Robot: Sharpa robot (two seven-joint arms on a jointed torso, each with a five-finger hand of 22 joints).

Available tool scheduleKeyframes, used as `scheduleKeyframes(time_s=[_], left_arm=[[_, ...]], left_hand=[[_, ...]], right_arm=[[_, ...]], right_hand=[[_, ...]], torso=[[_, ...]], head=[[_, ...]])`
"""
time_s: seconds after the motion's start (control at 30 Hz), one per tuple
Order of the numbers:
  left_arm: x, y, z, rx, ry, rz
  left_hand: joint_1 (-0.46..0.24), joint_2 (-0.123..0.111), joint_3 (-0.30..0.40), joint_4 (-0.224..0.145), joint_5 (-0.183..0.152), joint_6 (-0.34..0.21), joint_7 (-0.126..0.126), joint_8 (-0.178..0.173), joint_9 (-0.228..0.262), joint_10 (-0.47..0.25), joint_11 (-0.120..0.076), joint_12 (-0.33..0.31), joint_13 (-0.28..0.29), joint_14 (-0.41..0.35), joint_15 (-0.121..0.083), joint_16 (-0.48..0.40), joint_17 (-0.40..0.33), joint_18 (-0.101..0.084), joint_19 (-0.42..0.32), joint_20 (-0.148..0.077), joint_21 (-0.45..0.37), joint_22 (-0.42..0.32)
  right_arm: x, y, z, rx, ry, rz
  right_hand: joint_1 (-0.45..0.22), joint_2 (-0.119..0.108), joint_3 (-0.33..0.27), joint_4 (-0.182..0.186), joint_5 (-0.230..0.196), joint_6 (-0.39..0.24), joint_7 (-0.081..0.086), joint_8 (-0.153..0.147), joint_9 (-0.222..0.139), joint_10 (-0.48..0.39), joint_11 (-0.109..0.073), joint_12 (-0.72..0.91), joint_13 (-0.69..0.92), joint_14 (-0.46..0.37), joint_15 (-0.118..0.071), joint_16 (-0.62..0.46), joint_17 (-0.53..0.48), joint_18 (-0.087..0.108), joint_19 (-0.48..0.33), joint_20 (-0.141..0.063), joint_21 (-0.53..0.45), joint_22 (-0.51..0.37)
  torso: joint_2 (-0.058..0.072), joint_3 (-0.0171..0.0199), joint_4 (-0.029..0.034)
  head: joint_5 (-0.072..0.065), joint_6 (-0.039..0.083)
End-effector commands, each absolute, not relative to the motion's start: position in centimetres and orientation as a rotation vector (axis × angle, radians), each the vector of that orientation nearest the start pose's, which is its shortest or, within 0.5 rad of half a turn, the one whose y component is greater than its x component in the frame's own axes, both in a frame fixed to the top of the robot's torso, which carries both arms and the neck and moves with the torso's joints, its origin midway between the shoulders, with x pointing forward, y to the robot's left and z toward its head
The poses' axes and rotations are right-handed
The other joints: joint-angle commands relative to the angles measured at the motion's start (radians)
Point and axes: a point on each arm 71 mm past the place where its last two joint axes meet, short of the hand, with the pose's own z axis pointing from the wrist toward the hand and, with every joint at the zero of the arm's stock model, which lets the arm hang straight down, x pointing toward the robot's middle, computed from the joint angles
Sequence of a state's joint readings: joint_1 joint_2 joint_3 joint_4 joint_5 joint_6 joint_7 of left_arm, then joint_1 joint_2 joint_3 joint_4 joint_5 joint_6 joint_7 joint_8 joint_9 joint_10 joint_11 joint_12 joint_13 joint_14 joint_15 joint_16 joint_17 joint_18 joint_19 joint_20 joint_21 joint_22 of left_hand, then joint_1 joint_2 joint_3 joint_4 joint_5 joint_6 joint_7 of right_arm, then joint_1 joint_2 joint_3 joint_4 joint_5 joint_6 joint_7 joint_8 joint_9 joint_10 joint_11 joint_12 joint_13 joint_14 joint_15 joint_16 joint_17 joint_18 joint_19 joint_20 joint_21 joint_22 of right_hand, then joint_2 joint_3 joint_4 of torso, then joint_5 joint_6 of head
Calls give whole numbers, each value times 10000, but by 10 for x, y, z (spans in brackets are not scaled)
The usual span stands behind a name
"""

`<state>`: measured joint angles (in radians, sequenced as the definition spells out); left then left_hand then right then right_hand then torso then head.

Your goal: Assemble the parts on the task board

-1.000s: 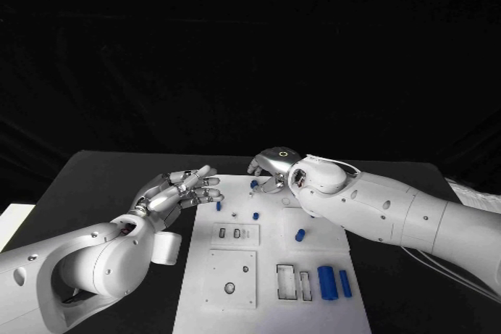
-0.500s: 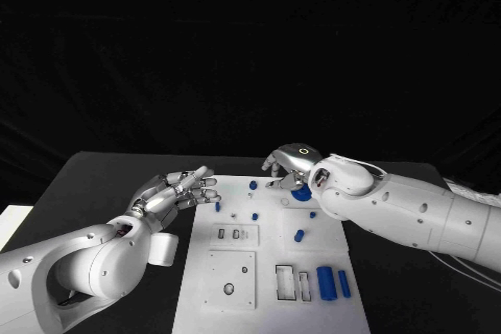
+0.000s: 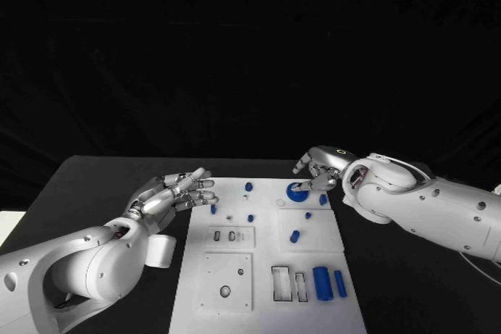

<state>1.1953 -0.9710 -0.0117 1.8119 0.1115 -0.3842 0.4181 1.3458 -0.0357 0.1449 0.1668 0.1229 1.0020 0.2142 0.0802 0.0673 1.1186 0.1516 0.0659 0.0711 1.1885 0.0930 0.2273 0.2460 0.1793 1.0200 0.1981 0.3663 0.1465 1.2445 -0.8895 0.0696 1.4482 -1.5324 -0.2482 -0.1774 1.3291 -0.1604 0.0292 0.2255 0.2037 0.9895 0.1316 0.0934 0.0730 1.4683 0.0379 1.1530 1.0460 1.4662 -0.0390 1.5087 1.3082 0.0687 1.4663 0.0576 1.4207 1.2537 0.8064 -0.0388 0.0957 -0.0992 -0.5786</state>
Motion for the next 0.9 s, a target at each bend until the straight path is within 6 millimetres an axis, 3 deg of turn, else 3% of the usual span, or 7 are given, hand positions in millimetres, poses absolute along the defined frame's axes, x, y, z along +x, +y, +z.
scheduleKeyframes(time_s=[0.03,0.47,0.9], left_arm=[[436,191,-148,-12114,13913,-17077],[436,190,-148,-12118,13930,-17085],[437,191,-148,-12129,13936,-17066]], left_hand=[[37,88,-2,-82,-38,-25,18,-62,-7,-73,17,-12,-12,-67,6,-56,9,10,-61,6,-53,-9],[42,94,3,-87,-37,-22,18,-63,-5,-73,17,-10,-11,-71,8,-65,14,10,-66,8,-55,-11],[42,94,3,-87,-37,-22,18,-63,-5,-73,17,-10,-11,-71,8,-65,14,10,-66,8,-55,-11]], right_arm=[[520,-255,-137,-672,16867,3994],[527,-254,-145,-986,17228,3491],[529,-255,-150,-1129,17406,3266]], right_hand=[[105,-28,-108,81,65,-85,36,64,-7,262,85,2783,3708,774,85,86,1147,-85,16,111,53,81],[262,-8,-126,175,146,-143,67,94,-5,430,130,3174,4173,815,126,181,1394,-116,59,155,153,263],[554,236,60,-1,251,15,45,237,26,616,117,3522,4569,849,125,260,1599,-151,114,162,270,474]], torso=[[-2,-12,20],[-6,-34,64],[-9,-44,85]], head=[[-42,-21],[-107,-63],[-145,-103]])
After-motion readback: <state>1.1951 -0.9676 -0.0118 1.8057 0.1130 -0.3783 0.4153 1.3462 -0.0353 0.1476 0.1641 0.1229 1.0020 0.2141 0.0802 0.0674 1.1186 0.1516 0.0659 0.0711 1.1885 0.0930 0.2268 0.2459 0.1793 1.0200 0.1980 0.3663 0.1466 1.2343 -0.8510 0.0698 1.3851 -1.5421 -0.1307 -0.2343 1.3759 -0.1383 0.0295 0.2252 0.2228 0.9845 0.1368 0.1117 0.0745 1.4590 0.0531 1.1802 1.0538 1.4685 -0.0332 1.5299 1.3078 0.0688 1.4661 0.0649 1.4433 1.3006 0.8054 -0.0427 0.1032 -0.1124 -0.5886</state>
